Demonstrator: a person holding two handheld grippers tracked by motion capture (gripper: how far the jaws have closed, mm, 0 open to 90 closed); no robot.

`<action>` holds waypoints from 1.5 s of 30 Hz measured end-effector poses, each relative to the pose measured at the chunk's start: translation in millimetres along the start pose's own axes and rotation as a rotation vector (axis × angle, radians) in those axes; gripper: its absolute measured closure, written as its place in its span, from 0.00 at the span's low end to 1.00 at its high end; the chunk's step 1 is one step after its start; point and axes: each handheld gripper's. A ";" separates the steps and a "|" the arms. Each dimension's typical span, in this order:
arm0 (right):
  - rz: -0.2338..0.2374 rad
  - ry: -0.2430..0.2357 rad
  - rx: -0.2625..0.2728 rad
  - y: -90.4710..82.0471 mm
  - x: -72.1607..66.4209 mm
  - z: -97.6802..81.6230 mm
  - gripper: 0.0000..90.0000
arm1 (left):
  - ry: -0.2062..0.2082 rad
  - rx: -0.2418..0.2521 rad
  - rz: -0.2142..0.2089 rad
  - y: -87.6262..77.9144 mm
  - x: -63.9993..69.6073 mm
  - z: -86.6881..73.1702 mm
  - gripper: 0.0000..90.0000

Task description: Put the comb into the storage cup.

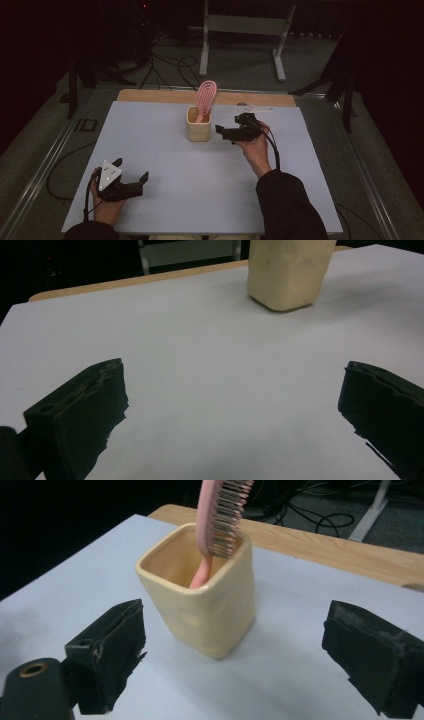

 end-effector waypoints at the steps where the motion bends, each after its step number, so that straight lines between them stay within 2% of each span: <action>1: -0.001 0.010 -0.002 -2.7 1.2 -2.0 0.11 | 0.000 0.000 0.001 0.1 0.0 0.0 0.00; 5: -0.012 0.032 -0.001 -12.1 6.0 -11.1 0.11 | -0.003 0.002 0.006 -0.2 -0.2 0.0 0.00; 8: 0.009 0.045 -0.013 -16.8 8.4 -20.2 0.11 | -0.002 0.000 0.005 -0.5 -0.2 -0.1 0.00; 14: -0.002 0.038 -0.015 -29.4 14.2 -35.9 0.11 | -0.003 0.003 0.007 -0.9 -0.5 -0.1 0.00; 18: -0.026 -0.004 -0.015 -42.5 17.4 -42.3 0.11 | -0.005 0.003 0.006 -1.2 -0.8 0.0 0.00; 21: -0.058 -0.053 0.002 -53.1 16.3 -48.4 0.11 | -0.006 0.002 0.005 -1.2 -0.8 0.0 0.00; 24: -0.090 -0.101 -0.005 -61.6 15.4 -58.8 0.11 | -0.006 0.000 0.005 -1.2 -0.7 0.0 0.00; 29: -0.104 -0.106 0.007 -73.3 19.2 -75.8 0.11 | -0.006 -0.002 0.009 -1.0 -1.1 -0.1 0.00; 31: -0.116 -0.110 -0.009 -75.8 21.8 -81.9 0.11 | -0.004 -0.006 0.008 -0.9 -1.1 -0.1 0.00; 40: -0.144 -0.123 0.065 -94.7 28.6 -110.0 0.11 | -0.010 0.000 0.006 -1.8 -1.8 0.1 0.00; 45: -0.140 -0.108 0.114 -107.8 30.8 -120.8 0.11 | -0.013 0.007 0.009 -2.8 -2.4 0.4 0.00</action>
Point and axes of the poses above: each handheld gripper's, and its own axes: y roughly forward along the jaws, z roughly out of its top, x roughly to its right, and after that the axes turned 10 degrees about -z, right-handed
